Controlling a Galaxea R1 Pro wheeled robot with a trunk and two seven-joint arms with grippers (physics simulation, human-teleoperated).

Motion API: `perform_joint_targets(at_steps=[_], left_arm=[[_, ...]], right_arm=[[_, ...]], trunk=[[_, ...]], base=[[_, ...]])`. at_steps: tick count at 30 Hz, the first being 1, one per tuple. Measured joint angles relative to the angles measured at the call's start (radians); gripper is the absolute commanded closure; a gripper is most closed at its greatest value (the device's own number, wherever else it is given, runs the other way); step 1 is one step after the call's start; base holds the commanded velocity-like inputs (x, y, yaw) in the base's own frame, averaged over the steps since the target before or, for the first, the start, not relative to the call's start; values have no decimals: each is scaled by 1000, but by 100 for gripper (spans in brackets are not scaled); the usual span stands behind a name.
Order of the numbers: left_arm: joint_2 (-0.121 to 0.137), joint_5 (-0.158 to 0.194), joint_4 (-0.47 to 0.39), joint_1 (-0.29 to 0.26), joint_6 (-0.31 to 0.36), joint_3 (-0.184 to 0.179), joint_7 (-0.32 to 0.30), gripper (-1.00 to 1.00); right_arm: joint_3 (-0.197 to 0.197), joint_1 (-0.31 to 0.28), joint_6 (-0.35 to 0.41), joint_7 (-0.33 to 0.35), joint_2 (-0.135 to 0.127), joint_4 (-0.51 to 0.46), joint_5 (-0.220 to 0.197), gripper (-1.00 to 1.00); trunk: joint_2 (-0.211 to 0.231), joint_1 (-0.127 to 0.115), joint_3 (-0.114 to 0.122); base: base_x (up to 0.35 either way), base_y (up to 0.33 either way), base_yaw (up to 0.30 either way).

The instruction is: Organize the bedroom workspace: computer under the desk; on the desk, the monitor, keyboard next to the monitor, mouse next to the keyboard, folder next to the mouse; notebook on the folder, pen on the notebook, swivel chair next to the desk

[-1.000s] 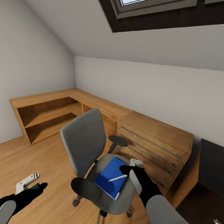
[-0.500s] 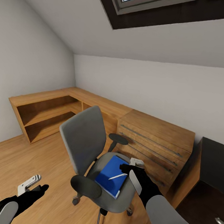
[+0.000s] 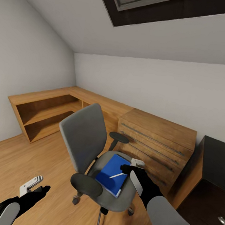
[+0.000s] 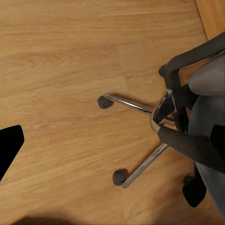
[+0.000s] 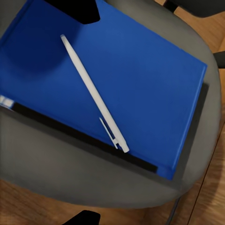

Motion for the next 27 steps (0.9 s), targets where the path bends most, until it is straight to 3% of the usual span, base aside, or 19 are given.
perform_joint_targets(at_steps=[9,27], left_arm=[[-1,0,0,0,-1,0,-1,-100],[-1,0,1,0,-1,-4,2,-100]], right_arm=[[2,0,-43,-1,-3,1,1,-100],[3,0,-49,-2,-3,0,2,-100]], trunk=[[-63,35,-28],[-189,104,-85]], base=[[0,0,0],[0,0,0]])
